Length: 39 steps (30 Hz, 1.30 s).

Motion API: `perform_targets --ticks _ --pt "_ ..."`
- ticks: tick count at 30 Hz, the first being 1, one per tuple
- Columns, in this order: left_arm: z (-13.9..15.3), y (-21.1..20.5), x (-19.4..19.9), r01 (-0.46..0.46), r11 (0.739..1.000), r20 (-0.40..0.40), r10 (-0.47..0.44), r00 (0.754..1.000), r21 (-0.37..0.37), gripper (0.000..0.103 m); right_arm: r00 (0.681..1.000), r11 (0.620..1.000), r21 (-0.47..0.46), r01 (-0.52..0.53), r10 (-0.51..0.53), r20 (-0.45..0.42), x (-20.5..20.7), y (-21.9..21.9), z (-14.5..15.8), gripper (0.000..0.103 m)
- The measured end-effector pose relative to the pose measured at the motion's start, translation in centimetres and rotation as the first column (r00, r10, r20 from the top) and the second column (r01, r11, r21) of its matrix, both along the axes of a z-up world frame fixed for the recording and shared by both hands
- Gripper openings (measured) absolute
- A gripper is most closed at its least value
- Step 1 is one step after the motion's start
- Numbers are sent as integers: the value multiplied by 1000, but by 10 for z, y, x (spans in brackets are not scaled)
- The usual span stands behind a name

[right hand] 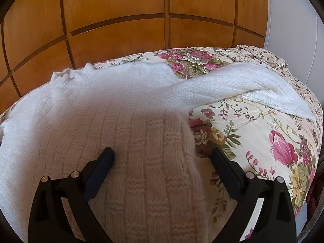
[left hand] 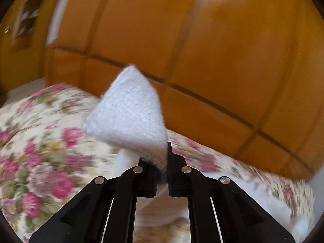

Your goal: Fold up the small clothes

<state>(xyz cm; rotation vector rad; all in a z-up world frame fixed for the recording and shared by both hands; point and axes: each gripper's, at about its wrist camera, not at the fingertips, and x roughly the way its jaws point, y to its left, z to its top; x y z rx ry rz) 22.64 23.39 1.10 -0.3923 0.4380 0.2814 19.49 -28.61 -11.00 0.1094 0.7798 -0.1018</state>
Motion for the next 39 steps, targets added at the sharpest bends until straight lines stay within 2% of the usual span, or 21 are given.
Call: perform_targets --ticks 3,6,9,12,19,21,23,24,27,28,29,30,32,34,35,37,39 --pt "4 -57 20 119 989 -5 -119 993 88 6 1000 1000 8 -1 1 5 -1 -1 0 97" --pt "2 -108 35 222 968 -19 -221 975 119 6 1000 1000 14 -1 1 5 -1 -2 0 97" --pt "-7 -150 47 293 948 -53 -288 956 125 6 1000 1000 18 -2 2 6 -1 -2 0 97" --pt "-24 -195 58 374 919 -97 -364 927 127 6 1000 1000 23 -3 3 8 -1 -3 0 97" --pt "-63 -268 67 497 859 -163 -476 864 123 6 1000 1000 22 -3 3 12 -2 -4 0 97" --pt "-67 -287 67 535 835 -175 -512 841 130 6 1000 1000 22 -3 3 12 -2 -3 0 97" --pt "-73 -305 68 605 785 -201 -576 792 136 6 1000 1000 23 -3 3 12 -2 -3 0 97" --pt "-76 -314 65 629 758 -216 -595 774 169 6 1000 1000 24 -3 3 12 -2 -4 0 97" --pt "-79 -320 53 661 719 -235 -619 749 213 29 1000 1000 27 -4 4 14 -1 -5 0 97" --pt "-79 -317 49 661 720 -230 -621 749 211 47 1000 1000 26 -4 3 14 -2 -5 0 97" --pt "-78 -311 43 648 731 -219 -611 761 212 62 1000 1000 25 -3 3 14 -1 -4 0 97" --pt "-76 -305 39 633 745 -204 -600 774 211 67 1000 1000 24 -3 3 14 -1 -4 0 97" --pt "-73 -282 27 579 792 -158 -558 815 191 68 1000 1000 25 -3 3 15 -1 -4 0 97" --pt "-72 -258 20 513 841 -144 -494 858 172 68 1000 1000 24 -3 2 14 -1 -4 0 97" --pt "-73 -241 14 461 873 -135 -443 886 159 68 1000 1000 24 -3 2 15 -1 -4 0 97" --pt "-76 -211 3 373 919 -116 -360 926 124 68 1000 1000 25 -3 2 16 -1 -4 0 97" --pt "-79 -184 -9 301 950 -94 -293 951 81 68 1000 1000 27 -5 4 21 -1 -4 0 97"
